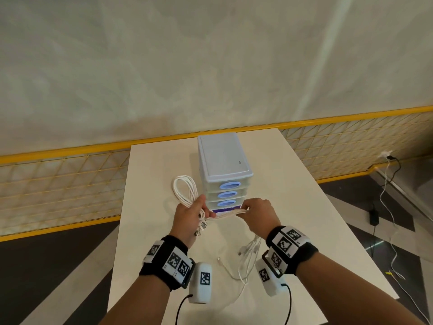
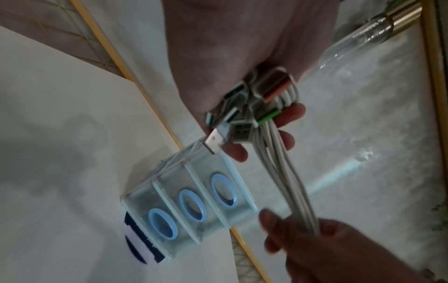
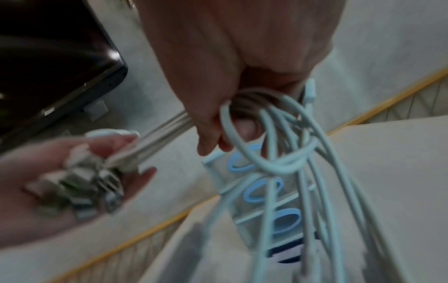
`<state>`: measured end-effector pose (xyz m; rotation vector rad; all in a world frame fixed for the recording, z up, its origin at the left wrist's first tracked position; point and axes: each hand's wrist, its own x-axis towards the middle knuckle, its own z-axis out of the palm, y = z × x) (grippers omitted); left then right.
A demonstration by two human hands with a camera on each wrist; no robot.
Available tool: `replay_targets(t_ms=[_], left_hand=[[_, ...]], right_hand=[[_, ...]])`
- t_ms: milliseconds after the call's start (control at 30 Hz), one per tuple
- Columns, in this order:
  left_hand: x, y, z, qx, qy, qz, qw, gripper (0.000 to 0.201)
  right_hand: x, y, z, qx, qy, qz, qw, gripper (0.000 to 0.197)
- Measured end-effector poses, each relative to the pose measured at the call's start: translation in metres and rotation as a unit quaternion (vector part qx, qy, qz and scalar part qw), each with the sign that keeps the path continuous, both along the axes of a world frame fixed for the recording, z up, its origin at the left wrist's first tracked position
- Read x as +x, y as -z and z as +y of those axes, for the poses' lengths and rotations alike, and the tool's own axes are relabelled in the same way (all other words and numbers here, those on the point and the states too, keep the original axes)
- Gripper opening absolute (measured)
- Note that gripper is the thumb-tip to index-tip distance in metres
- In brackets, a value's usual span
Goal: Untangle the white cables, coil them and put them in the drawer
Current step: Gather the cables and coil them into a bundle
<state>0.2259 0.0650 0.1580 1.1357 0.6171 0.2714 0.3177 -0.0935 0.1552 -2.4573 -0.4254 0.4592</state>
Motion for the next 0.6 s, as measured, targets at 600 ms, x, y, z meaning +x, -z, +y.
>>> replay_targets(t_ms=[600], left_hand=[[-0.009,0.037,-0.013,0.225,0.17,0.13,0.951,0.042]], right_hand=[[-0.019,-0.012,0.006,-0.035,-0.139,-0.129,0.981,0.028]])
